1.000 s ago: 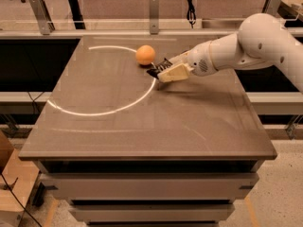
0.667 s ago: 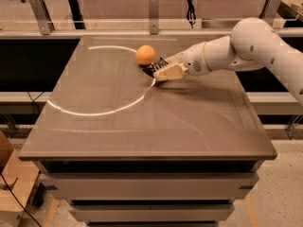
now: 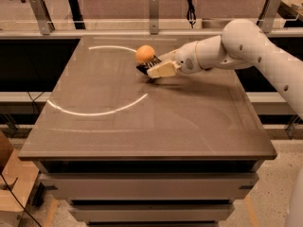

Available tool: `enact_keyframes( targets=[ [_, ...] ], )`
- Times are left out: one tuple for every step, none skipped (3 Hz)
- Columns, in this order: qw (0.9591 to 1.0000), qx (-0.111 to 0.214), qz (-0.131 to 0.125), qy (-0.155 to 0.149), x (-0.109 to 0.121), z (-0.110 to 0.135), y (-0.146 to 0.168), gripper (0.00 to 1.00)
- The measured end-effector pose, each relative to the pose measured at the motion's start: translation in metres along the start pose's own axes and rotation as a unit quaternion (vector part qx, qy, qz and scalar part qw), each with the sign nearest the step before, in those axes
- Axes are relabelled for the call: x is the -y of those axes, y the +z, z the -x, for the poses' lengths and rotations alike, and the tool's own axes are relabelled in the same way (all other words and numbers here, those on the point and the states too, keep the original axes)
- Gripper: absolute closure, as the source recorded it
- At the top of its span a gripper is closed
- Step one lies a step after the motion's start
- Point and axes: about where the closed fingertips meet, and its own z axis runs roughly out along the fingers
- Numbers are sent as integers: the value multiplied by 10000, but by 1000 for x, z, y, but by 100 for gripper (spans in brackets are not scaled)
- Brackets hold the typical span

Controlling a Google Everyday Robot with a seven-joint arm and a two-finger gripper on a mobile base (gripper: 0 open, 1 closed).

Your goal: Move rxbar chocolate near orange

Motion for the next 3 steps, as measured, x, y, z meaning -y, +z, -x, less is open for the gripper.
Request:
enact_keyframes(
  targets=[
    [10000, -38, -12, 30, 1, -3, 2, 36],
    [9999, -78, -67, 52, 1, -7, -1, 14],
    [9999, -78, -40, 50, 0, -6, 2, 0]
  ],
)
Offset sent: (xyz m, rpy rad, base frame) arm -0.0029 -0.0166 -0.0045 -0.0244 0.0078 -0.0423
